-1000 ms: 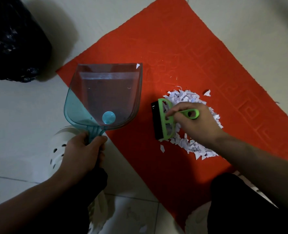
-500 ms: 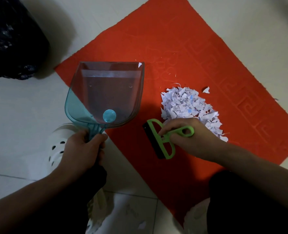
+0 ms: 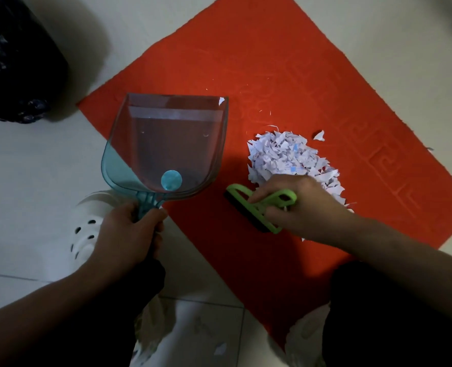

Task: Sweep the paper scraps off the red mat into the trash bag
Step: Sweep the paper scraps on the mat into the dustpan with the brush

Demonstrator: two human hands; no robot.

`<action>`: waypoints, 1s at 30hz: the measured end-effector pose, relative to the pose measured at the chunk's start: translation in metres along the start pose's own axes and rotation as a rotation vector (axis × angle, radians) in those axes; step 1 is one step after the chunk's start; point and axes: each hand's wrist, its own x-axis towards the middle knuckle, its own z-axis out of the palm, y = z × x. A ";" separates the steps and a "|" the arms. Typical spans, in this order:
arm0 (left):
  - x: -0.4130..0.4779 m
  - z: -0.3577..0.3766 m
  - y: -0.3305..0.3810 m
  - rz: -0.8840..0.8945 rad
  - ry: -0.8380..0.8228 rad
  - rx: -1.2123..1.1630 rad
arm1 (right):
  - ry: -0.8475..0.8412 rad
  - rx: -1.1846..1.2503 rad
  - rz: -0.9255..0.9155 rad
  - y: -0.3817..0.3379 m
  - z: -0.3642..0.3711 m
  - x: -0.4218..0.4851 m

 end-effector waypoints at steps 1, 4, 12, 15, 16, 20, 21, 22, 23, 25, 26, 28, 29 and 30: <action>0.000 0.000 0.000 -0.002 -0.003 -0.004 | 0.001 -0.019 -0.002 0.001 0.003 0.001; 0.000 0.001 0.000 0.002 -0.002 0.003 | 0.055 0.001 0.024 0.004 -0.002 0.004; 0.000 0.001 0.001 0.009 0.002 -0.021 | 0.281 0.171 0.050 -0.010 -0.020 0.016; -0.002 0.001 0.002 0.014 0.009 -0.037 | 0.339 0.216 0.045 -0.013 -0.010 0.030; -0.002 0.001 0.002 0.013 0.011 -0.042 | 0.353 0.243 0.053 -0.013 -0.008 0.036; -0.002 0.000 0.002 0.002 0.010 -0.070 | 0.329 0.259 0.080 -0.008 -0.007 0.054; -0.001 0.000 0.002 0.003 0.007 -0.070 | 0.321 0.243 0.098 -0.007 -0.010 0.056; -0.001 0.000 0.002 0.004 0.007 -0.070 | 0.318 0.232 0.119 -0.007 -0.012 0.056; 0.000 -0.001 0.001 0.003 0.009 -0.075 | 0.324 0.225 0.137 -0.007 -0.016 0.055; 0.000 -0.002 0.001 0.002 0.014 -0.080 | 0.353 0.217 0.157 -0.009 -0.025 0.051; 0.001 -0.002 0.000 0.003 0.016 -0.078 | 0.377 0.234 0.157 -0.009 -0.029 0.048; 0.001 -0.003 -0.001 0.000 0.017 -0.079 | 0.441 0.296 0.137 -0.011 -0.038 0.047; 0.002 -0.003 -0.002 -0.003 0.018 -0.081 | 0.475 0.324 0.126 -0.012 -0.042 0.049; 0.002 -0.004 -0.002 -0.006 0.019 -0.082 | 0.507 0.354 0.123 -0.012 -0.045 0.053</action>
